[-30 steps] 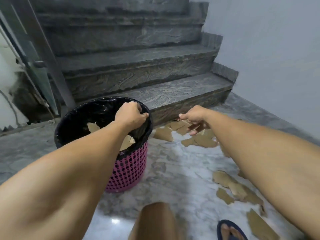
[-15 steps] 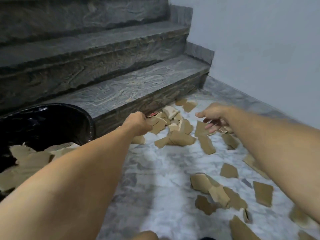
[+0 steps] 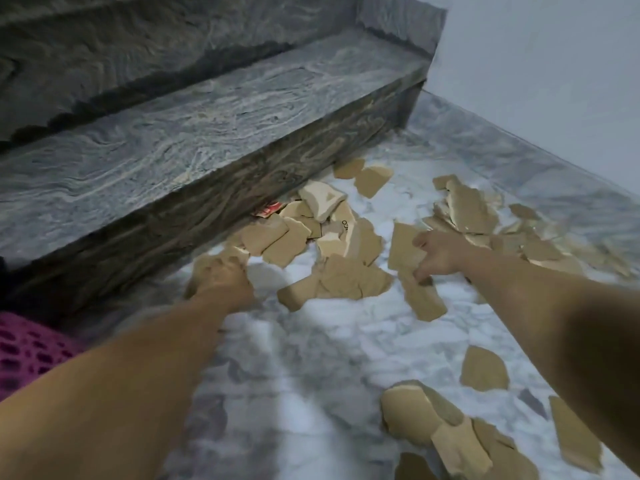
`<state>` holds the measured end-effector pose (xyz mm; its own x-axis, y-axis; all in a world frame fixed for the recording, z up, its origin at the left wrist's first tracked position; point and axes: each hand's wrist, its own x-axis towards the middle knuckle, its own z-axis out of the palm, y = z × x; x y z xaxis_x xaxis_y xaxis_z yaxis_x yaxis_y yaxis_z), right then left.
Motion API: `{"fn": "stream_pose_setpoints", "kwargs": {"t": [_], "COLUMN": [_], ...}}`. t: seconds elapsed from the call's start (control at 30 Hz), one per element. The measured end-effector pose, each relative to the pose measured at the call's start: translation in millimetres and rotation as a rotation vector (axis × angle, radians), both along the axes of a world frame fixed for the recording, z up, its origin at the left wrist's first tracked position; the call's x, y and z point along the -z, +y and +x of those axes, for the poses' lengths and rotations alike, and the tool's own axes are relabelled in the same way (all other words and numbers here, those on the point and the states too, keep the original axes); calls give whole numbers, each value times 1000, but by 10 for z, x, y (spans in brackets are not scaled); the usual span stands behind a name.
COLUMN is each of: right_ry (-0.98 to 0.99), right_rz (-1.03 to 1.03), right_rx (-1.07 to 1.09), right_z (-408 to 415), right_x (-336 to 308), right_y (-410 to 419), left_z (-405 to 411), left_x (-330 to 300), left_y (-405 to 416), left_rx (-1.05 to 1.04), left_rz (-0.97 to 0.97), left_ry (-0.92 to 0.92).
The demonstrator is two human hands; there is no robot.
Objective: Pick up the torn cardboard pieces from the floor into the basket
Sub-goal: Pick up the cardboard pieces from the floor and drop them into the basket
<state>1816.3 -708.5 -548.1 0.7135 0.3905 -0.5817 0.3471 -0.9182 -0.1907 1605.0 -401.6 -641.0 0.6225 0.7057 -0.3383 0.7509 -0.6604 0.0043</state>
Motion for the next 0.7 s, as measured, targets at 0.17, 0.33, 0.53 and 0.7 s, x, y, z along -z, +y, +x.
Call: {"fn": "stream_pose_setpoints", "kwargs": {"t": [0.17,0.33,0.53,0.7], "right_ry": [-125,-174,-169,-218], "right_rz": [-50,3,-34,-211], "right_rx": [-113,-76,-249,-333], "right_z": [-15,66,349,499], "right_x": [491,605,377,479], "right_y": [-64,-37,232,303], "left_z": [37,86,64,72], "left_x": [154,-216,-219,-199], "left_y": [99,9,98,180], "left_rx": [-115,-63,-272,-312], "left_rz": [-50,-91,-58,-128], "left_ry": [30,48,156,59]}}
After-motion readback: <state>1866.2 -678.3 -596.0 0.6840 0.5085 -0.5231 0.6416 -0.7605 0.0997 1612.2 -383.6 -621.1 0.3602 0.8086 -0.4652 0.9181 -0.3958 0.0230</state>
